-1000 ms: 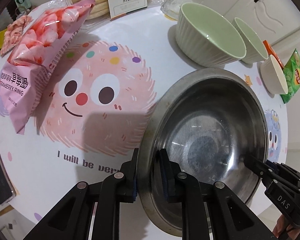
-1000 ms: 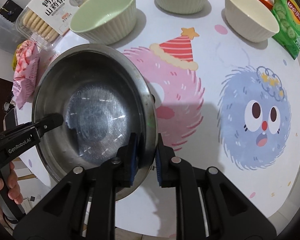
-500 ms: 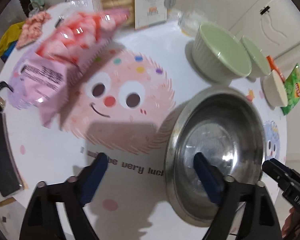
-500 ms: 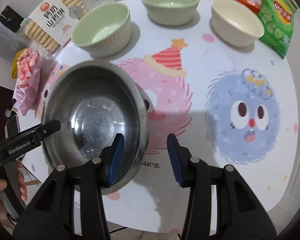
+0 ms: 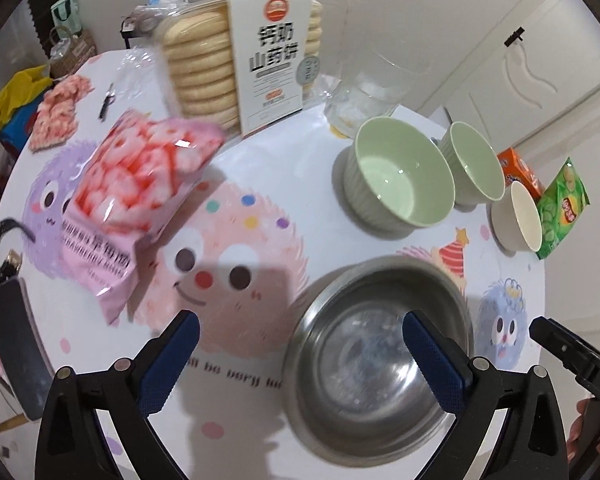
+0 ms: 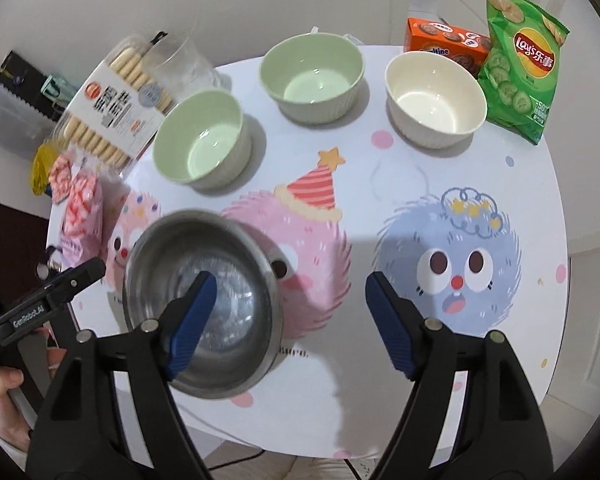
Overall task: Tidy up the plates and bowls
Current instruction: 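Lower the steel bowl onto the table and open both tools, then move the left tool toward the pale green bowl, then close the left tool on the pale green bowl's rim while the right tool grips it too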
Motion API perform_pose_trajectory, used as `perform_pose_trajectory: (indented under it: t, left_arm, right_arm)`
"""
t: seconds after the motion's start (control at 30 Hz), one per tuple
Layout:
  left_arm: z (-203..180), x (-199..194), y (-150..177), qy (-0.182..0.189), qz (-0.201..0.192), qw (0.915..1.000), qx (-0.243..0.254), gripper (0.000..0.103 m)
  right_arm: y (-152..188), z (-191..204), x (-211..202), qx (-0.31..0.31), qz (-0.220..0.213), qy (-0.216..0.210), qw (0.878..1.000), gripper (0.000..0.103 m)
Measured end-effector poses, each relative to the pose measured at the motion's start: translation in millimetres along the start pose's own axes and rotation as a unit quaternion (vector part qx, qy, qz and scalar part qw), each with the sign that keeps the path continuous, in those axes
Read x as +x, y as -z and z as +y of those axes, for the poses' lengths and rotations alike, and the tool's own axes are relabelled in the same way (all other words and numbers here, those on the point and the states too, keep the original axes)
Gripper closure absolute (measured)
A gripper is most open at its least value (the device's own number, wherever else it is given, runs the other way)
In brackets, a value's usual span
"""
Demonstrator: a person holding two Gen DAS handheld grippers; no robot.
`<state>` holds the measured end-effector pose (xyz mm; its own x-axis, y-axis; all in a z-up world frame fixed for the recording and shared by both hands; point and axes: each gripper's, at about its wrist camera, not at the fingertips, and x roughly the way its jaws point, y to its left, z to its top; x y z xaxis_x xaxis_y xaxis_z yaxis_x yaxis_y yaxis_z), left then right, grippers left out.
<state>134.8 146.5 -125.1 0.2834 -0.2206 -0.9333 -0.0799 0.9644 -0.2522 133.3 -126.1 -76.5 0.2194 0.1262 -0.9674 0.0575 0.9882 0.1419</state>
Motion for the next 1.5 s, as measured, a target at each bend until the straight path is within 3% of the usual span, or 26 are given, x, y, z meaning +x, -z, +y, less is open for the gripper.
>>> perform_pose_trajectory:
  t: [0.13,0.57,0.9,0.97,1.03,1.3,1.37,1.5]
  left_arm:
    - [-15.6,10.6,-15.6,-0.014,0.01,0.9998,0.009,0.0]
    - [-30.1,44.1,-65.1,-0.034,0.018,0.9989,-0.028,0.0]
    - [-24.0,76.9,-93.3,-0.068,0.032,0.9957,-0.053,0.002]
    - [-22.7,82.0,-96.4,-0.072,0.034,0.9951,-0.057,0.015]
    - [-21.3,88.4,-99.3,-0.074,0.043,0.9943,-0.064,0.021]
    - [-28.6,107.5,-110.0,-0.051,0.058,0.9949,-0.065,0.049]
    - [-33.3,113.0,-113.3,-0.041,0.064,0.9952,-0.062,0.063]
    - [-46.2,119.1,-116.6,-0.036,0.067,0.996,-0.047,0.079]
  right_arm:
    - [-17.5,-4.1,7.4,0.003,0.004,-0.002,1.0,0.026]
    - [-76.3,7.7,49.5,-0.029,0.025,-0.018,0.999,0.026]
    - [-111.0,14.1,91.2,0.009,0.057,-0.041,0.997,0.026]
    - [-115.1,14.0,99.8,0.024,0.065,-0.044,0.997,0.026]
    - [-117.6,14.4,105.6,0.03,0.07,-0.04,0.996,0.029]
    - [-126.3,18.5,125.6,0.031,0.086,-0.042,0.995,0.055]
    - [-126.6,18.8,131.3,0.03,0.093,-0.045,0.994,0.063]
    - [-129.7,16.4,141.6,0.042,0.107,-0.056,0.992,0.073]
